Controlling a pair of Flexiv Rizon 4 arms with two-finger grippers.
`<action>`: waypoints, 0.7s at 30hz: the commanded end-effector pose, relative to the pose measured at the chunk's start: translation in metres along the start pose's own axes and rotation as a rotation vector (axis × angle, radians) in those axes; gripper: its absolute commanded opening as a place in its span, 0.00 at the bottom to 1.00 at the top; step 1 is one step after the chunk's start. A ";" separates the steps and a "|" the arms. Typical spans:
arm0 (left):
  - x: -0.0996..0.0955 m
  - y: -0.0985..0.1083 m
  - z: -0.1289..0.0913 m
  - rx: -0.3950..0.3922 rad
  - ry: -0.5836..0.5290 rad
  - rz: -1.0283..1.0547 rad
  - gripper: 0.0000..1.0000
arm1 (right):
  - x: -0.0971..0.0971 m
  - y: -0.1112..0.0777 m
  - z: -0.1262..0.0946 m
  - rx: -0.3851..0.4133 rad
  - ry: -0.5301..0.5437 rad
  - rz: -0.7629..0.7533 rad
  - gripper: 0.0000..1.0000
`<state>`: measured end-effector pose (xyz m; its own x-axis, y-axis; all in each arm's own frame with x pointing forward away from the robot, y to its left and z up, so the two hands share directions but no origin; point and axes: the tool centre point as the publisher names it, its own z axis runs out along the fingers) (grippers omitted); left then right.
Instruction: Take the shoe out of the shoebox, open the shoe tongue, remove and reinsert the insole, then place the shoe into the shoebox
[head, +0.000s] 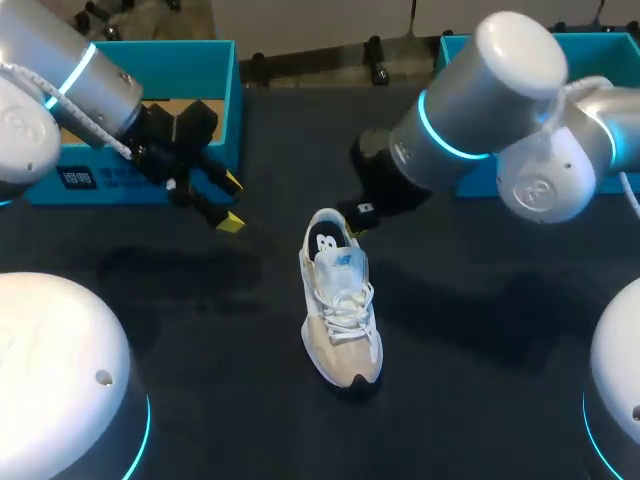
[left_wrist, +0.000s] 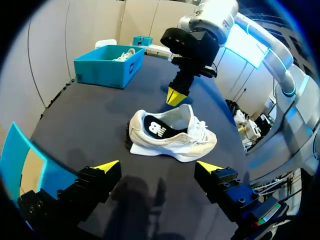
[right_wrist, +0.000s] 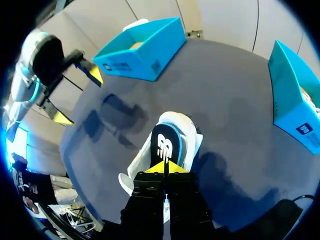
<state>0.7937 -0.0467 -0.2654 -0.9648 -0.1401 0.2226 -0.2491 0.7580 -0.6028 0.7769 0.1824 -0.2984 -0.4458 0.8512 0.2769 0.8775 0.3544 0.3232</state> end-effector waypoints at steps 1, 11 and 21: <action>0.007 0.000 -0.015 -0.043 -0.018 0.006 1.00 | 0.006 0.010 0.000 0.028 -0.127 0.001 0.00; 0.007 0.006 -0.028 -0.107 -0.045 0.084 1.00 | 0.006 0.010 0.000 0.028 -0.127 0.001 0.00; 0.003 0.006 -0.043 -0.106 -0.106 0.032 1.00 | 0.007 0.004 0.020 0.027 -0.094 0.074 0.00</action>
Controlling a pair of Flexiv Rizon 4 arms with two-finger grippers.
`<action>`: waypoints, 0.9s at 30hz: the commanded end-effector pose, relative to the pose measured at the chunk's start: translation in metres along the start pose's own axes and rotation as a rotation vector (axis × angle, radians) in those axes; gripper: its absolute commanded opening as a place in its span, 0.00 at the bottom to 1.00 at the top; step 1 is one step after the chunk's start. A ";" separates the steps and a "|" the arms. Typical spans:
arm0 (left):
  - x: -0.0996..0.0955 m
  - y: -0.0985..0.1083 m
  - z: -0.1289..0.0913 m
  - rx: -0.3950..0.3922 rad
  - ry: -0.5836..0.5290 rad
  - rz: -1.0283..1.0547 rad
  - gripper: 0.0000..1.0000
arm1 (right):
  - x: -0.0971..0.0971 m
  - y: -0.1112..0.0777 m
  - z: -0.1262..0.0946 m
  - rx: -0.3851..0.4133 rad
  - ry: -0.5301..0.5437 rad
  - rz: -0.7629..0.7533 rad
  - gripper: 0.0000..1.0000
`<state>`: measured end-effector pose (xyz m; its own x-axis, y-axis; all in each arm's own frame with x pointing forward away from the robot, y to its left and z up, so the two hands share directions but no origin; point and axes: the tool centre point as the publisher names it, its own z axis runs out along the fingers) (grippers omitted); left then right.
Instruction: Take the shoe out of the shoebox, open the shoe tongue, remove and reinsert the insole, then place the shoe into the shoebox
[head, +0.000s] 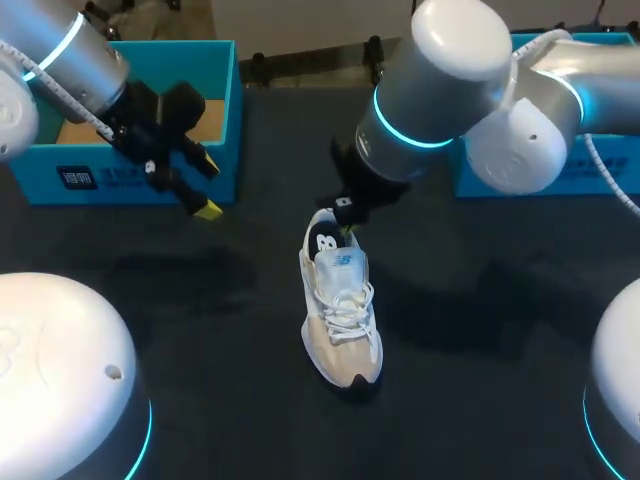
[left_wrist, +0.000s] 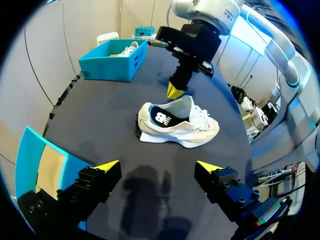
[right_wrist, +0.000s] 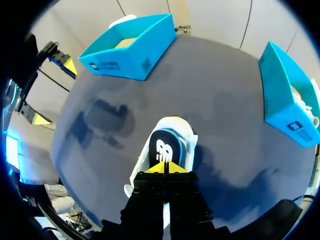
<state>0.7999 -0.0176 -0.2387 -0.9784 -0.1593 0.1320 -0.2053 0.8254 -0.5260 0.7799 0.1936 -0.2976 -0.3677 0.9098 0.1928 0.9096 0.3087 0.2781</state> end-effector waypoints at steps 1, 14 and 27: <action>0.007 0.002 -0.004 -0.002 -0.021 -0.008 1.00 | 0.000 -0.003 0.018 0.000 0.016 0.017 0.00; 0.007 0.002 -0.004 -0.002 -0.021 -0.008 1.00 | 0.008 -0.009 0.036 0.036 0.007 0.052 0.00; 0.007 0.002 -0.004 -0.002 -0.021 -0.008 1.00 | 0.015 -0.018 0.061 0.053 -0.002 0.080 0.00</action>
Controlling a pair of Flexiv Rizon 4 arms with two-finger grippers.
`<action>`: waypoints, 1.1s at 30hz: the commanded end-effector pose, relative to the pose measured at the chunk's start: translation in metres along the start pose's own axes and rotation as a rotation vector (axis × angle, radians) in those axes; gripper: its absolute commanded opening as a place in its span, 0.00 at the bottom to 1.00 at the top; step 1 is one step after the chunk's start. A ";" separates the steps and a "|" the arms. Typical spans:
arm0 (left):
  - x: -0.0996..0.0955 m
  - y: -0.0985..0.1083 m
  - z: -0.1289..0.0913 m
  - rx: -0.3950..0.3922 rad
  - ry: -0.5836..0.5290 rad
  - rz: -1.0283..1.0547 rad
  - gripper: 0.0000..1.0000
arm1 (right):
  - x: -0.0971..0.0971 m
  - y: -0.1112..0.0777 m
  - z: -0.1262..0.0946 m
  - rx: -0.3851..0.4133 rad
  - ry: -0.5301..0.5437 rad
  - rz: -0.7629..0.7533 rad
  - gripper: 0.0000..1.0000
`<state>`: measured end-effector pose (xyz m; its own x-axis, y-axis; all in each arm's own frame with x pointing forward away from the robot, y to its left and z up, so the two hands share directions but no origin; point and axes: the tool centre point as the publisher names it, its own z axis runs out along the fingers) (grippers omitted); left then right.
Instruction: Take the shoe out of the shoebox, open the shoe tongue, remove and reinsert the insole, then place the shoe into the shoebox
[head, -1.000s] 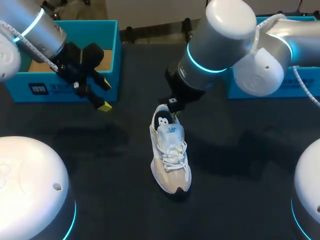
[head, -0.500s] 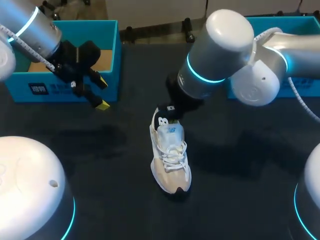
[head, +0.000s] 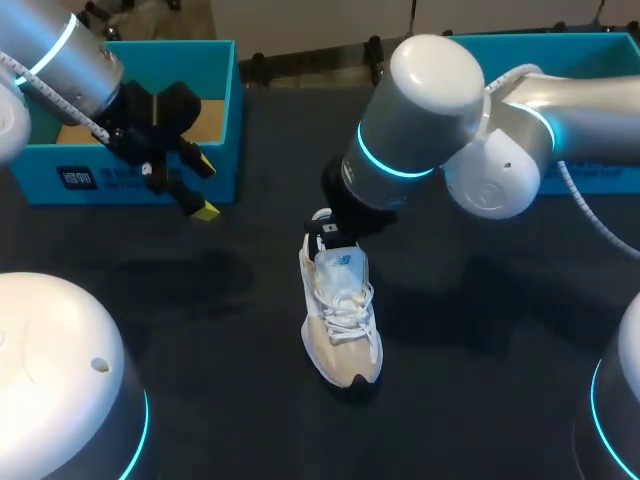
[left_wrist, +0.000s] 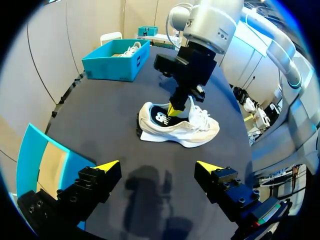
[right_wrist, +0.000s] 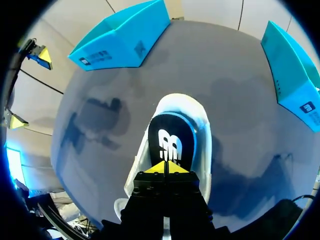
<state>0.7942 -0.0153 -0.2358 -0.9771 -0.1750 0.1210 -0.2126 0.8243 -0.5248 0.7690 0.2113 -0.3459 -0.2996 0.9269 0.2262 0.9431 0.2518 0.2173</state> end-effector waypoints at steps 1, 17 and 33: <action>0.001 0.001 -0.001 -0.002 -0.003 0.000 1.00 | 0.004 0.000 0.014 0.005 -0.020 0.005 0.00; 0.001 0.001 -0.001 -0.002 -0.003 0.000 1.00 | -0.002 0.008 0.021 -0.019 -0.067 0.013 0.00; 0.001 0.001 -0.001 -0.002 -0.003 0.000 1.00 | -0.002 0.026 0.046 -0.021 -0.112 0.043 0.00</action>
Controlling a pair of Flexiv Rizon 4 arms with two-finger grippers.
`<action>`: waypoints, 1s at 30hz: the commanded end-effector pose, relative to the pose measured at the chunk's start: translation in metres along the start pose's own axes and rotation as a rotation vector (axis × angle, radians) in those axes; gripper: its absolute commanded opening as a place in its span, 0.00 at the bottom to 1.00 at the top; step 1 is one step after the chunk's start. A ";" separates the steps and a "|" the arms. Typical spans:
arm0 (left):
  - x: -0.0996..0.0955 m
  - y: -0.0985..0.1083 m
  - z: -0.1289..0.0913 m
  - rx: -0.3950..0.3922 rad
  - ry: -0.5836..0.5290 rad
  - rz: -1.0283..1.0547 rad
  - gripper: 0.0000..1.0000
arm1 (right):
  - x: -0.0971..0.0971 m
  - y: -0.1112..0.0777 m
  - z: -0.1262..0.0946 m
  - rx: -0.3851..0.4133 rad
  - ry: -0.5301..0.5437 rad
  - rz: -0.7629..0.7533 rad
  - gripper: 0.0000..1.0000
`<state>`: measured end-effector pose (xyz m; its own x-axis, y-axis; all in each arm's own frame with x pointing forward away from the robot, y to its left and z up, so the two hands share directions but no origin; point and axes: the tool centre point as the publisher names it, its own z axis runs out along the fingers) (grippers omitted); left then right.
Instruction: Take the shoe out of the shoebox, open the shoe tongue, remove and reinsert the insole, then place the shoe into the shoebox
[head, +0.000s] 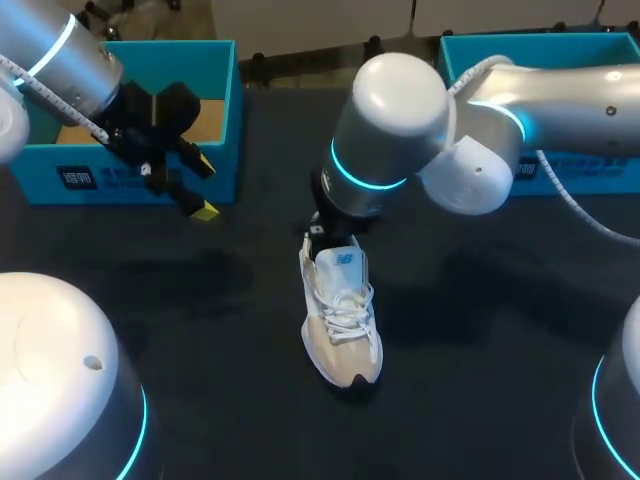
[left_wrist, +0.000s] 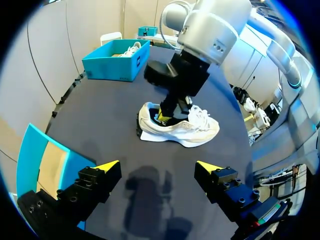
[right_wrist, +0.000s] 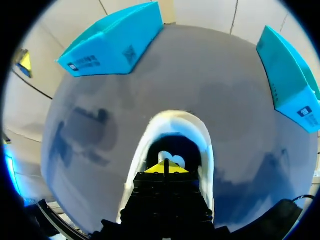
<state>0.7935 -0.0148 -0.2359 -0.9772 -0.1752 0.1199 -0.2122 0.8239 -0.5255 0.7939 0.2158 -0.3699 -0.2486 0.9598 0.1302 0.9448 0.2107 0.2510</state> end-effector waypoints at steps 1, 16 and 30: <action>0.001 0.000 -0.001 -0.003 -0.002 -0.001 1.00 | 0.008 0.005 0.022 0.024 -0.001 0.014 0.00; 0.001 0.000 -0.001 -0.003 -0.002 -0.001 1.00 | 0.011 0.007 0.016 0.012 -0.036 0.021 0.00; 0.001 0.000 -0.001 -0.003 -0.002 -0.001 1.00 | 0.005 0.006 0.051 0.050 -0.065 0.037 0.00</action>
<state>0.7935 -0.0148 -0.2355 -0.9772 -0.1754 0.1195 -0.2122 0.8244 -0.5248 0.8051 0.2256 -0.4032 -0.2012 0.9762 0.0806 0.9594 0.1798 0.2173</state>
